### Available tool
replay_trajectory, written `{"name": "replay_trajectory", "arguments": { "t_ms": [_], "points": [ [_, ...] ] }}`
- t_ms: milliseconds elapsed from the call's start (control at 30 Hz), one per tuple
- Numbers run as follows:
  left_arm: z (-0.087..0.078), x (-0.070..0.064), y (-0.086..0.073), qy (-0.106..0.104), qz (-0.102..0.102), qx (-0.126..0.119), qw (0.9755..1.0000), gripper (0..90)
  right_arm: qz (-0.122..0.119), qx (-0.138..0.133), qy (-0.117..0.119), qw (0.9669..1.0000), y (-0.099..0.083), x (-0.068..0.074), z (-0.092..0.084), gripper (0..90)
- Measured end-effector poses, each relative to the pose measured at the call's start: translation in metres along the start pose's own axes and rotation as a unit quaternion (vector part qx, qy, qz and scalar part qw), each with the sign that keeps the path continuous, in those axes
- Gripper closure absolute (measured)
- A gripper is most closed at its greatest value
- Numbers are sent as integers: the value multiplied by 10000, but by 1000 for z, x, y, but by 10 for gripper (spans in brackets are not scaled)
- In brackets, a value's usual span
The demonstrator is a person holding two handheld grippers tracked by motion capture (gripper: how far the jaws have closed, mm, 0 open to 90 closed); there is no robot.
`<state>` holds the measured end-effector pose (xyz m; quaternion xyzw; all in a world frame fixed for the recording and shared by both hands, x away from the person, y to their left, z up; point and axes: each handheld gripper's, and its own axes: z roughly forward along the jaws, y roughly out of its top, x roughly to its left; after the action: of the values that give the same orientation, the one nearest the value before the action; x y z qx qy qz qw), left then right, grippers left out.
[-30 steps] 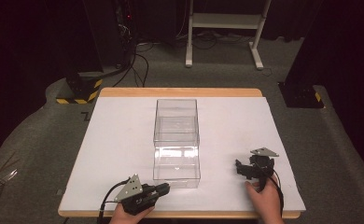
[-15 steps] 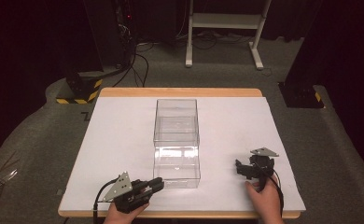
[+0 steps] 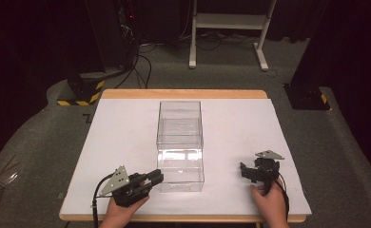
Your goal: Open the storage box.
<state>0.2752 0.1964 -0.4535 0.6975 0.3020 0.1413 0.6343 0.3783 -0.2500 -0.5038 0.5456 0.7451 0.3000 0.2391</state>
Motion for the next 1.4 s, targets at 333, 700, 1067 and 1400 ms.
{"name": "replay_trajectory", "arguments": {
  "t_ms": [333,700,1067,1400],
  "points": [
    [-18,24,3,397,-109,-122,9991,708,11,7,1,10000,0,0,0,114],
    [-38,52,-1,1159,-119,-48,9932,627,2,-1,16,10000,0,0,0,115],
    [-53,77,-13,1958,76,327,9801,545,3,-1,22,10000,0,-1,0,115],
    [-55,101,-30,2874,-84,1164,9507,477,6,-5,28,10000,0,-1,0,115]
  ]
}}
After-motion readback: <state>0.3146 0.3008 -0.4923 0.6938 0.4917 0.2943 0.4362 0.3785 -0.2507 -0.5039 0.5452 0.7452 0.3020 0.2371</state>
